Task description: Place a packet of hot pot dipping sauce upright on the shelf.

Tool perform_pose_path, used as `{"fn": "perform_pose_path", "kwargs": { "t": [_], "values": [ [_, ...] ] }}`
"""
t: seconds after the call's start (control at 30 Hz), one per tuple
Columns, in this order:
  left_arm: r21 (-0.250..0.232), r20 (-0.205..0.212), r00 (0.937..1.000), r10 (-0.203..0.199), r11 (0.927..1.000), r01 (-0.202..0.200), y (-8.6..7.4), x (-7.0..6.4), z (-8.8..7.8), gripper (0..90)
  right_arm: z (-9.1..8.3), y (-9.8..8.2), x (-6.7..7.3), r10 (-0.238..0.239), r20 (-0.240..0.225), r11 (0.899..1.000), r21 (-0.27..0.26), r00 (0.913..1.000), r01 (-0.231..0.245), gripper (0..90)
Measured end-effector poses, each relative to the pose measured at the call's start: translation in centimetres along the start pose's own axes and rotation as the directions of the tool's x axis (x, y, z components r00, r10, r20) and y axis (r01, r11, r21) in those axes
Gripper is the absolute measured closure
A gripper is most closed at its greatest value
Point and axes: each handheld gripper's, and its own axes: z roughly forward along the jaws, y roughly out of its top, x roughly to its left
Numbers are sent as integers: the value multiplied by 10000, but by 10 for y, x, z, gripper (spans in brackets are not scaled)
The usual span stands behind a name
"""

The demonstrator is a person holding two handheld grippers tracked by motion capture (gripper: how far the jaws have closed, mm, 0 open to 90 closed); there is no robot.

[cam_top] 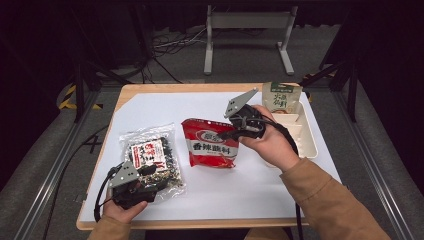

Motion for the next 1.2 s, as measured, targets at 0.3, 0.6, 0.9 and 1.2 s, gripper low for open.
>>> {"fn": "perform_pose_path", "kwargs": {
  "t": [0.3, 0.6, 0.9, 1.2],
  "values": [
    [10, -11, 10000, 42, 10000, -42, 0, 0, 0, 359, -14, 2, 0, -141, 351, 9997, -172, 9993, 147, 888],
    [23, -15, 10000, -4, 10000, 4, 0, 0, 0, 358, -35, 0, -4, -210, 716, 9993, -279, 9972, 231, 887],
    [10, -18, 10000, 1, 10000, -1, 0, 0, 0, 358, -56, -3, -10, -241, 1160, 9991, -310, 9930, 279, 887],
    [-11, -45, 10000, 60, 10000, -60, 0, 1, 0, 357, -75, -3, -17, -292, 1611, 9992, -219, 9865, 332, 887]
  ]
}}
